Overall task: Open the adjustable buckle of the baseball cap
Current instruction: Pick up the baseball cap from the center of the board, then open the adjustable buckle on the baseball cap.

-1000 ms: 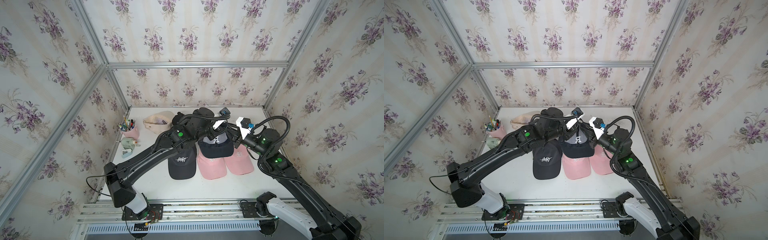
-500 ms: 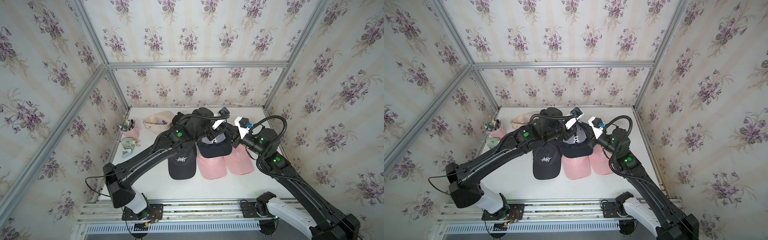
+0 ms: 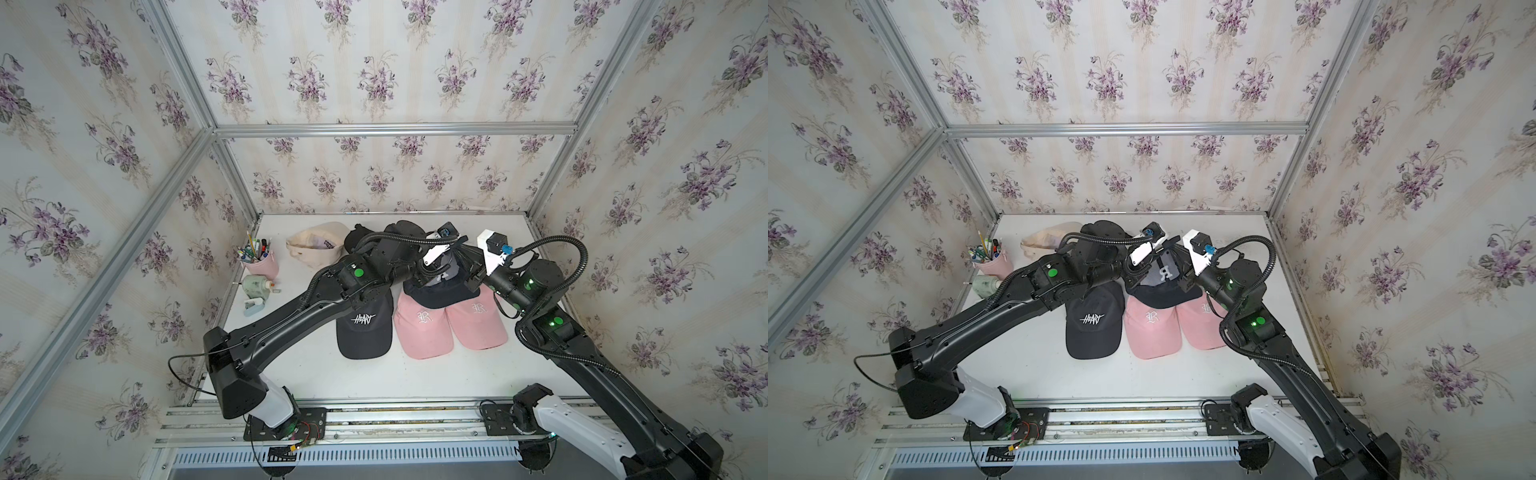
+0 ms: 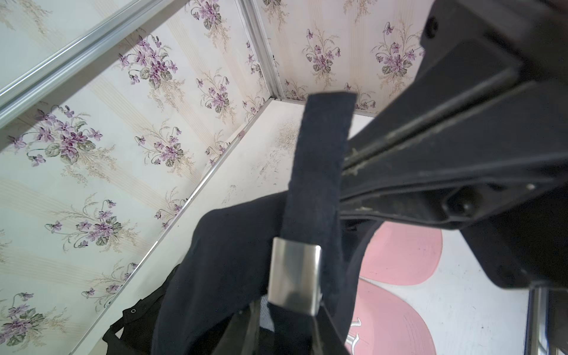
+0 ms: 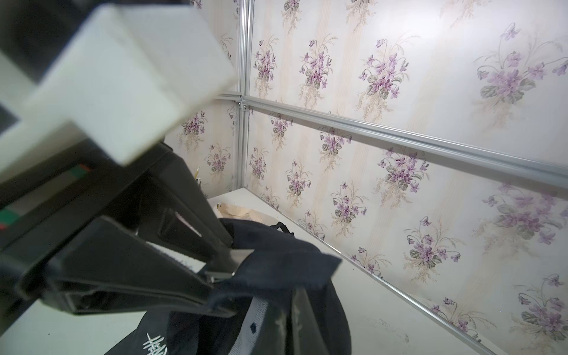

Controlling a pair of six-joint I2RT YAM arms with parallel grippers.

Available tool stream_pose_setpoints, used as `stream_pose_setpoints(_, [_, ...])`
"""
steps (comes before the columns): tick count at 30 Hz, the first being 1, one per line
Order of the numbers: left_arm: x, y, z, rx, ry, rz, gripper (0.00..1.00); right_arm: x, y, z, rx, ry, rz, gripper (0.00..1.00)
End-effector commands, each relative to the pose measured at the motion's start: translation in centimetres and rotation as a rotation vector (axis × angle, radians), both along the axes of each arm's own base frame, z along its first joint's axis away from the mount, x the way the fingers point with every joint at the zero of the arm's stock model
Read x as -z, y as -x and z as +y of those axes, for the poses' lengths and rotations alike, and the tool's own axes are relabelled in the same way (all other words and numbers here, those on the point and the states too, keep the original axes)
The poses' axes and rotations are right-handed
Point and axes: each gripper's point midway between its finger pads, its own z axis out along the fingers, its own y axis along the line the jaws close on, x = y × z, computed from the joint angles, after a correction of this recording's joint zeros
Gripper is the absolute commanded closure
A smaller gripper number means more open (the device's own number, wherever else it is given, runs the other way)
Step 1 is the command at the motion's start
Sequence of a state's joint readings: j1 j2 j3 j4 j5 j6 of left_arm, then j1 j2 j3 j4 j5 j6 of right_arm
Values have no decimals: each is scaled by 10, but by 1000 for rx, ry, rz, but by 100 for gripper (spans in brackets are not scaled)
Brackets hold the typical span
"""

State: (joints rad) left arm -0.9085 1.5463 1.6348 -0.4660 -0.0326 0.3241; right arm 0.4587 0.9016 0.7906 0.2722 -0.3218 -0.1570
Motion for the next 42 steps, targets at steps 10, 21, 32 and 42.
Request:
stream_pose_setpoints(10, [-29, 31, -1, 122, 95, 23, 51, -10, -10, 1, 24, 15, -27, 100])
stream_pose_setpoints(21, [-71, 29, -19, 206, 158, 4, 49, -3, -8, 3, 8, 38, -13, 100])
stream_pose_setpoints(32, [-62, 6, -42, 235, 201, 117, 49, -2, -1, 0, 5, 50, -9, 100])
stream_pose_setpoints(42, [-50, -4, -45, 223, 207, 167, 58, 0, -1, 0, 6, 52, -1, 100])
